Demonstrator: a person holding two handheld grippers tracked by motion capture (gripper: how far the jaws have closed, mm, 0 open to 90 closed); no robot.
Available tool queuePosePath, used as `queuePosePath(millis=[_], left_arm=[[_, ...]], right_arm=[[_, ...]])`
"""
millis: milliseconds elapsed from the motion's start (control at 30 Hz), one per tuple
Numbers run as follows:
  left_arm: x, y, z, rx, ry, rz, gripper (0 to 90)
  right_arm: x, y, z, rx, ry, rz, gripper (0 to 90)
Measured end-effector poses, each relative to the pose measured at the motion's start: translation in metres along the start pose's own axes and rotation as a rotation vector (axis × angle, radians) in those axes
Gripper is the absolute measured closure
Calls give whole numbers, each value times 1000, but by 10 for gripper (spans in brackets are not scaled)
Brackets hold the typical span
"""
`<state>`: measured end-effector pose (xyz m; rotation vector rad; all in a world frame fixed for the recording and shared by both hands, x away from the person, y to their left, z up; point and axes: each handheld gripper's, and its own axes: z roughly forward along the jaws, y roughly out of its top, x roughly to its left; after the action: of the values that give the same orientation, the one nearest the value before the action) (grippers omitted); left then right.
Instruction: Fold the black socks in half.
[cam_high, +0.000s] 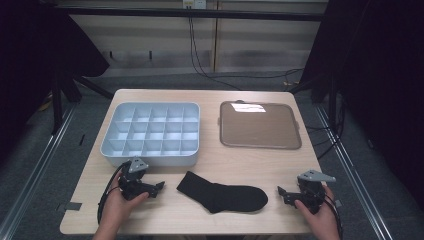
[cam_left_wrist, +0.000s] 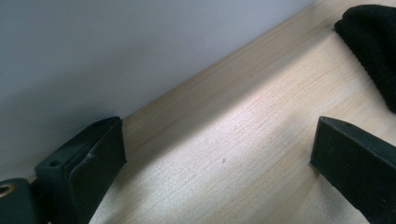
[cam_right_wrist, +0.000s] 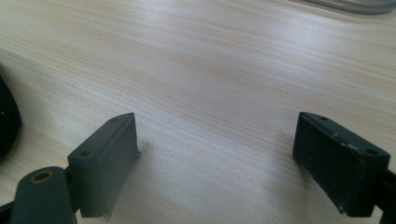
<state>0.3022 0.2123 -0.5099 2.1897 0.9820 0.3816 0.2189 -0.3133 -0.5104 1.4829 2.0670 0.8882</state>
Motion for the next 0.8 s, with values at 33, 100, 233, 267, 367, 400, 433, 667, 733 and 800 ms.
queuePosePath(millis=[33,100,233,267,367,400,433,667,733,800], left_arm=[[0,0,0,1,-4,0,19],[0,0,0,1,-7,2,15],[0,0,1,1,-12,4,4],[0,1,1,6,-6,9,0],[0,1,1,6,-7,9,0],[0,1,1,6,-7,9,0],[0,1,1,6,-7,9,0],[-1,1,1,7,5,1,0],[-2,1,1,10,12,-11,0],[-3,2,2,8,13,-20,0]], right_arm=[[0,0,0,1,0,1,135],[0,0,0,0,0,-1,134],[0,0,0,0,0,2,135],[0,0,0,1,-1,3,135],[1,0,0,2,-1,5,135],[1,0,0,1,0,4,135],[1,0,0,1,1,3,135],[1,-1,-1,2,1,-2,135],[1,-1,-1,1,1,-2,135],[1,-1,-1,1,0,-1,135]])
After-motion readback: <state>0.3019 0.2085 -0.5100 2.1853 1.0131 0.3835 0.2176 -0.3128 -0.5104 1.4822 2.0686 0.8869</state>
